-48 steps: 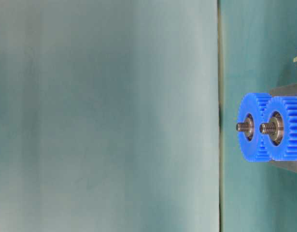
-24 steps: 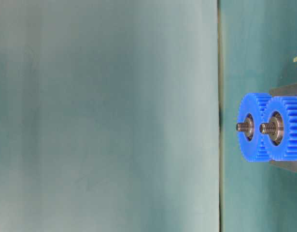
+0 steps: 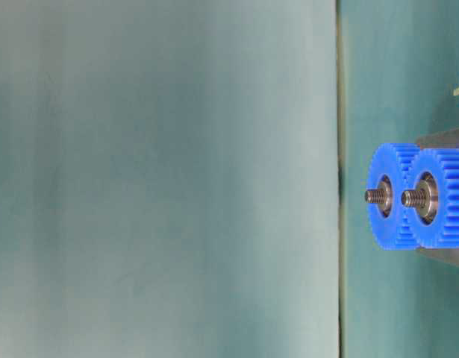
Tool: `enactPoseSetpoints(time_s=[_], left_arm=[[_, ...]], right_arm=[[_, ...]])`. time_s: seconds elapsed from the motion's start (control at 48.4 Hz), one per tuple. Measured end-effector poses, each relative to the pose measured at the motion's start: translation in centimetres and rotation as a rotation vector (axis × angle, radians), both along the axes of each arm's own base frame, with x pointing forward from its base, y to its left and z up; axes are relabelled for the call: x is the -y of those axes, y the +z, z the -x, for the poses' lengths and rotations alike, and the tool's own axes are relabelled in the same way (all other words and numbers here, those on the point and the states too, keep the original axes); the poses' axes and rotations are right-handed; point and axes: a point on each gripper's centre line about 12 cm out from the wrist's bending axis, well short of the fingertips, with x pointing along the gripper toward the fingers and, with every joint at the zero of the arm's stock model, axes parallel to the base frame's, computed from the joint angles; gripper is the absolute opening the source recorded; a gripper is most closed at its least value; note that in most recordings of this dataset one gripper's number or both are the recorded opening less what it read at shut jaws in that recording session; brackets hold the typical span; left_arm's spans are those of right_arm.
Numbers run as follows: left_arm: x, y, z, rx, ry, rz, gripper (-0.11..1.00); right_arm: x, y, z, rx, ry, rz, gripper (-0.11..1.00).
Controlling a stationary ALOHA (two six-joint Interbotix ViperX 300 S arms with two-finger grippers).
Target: Insert the washer onto the shaft.
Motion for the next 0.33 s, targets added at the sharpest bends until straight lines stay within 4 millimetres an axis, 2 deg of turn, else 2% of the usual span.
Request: enactPoseSetpoints(time_s=[0.33], left_arm=[[-0.09,-0.74,-0.67,-0.038,0.006,0.002,0.00]], right_arm=[[-0.16,-0.03,-0.47,-0.018,0.008,0.004,-0.01]])
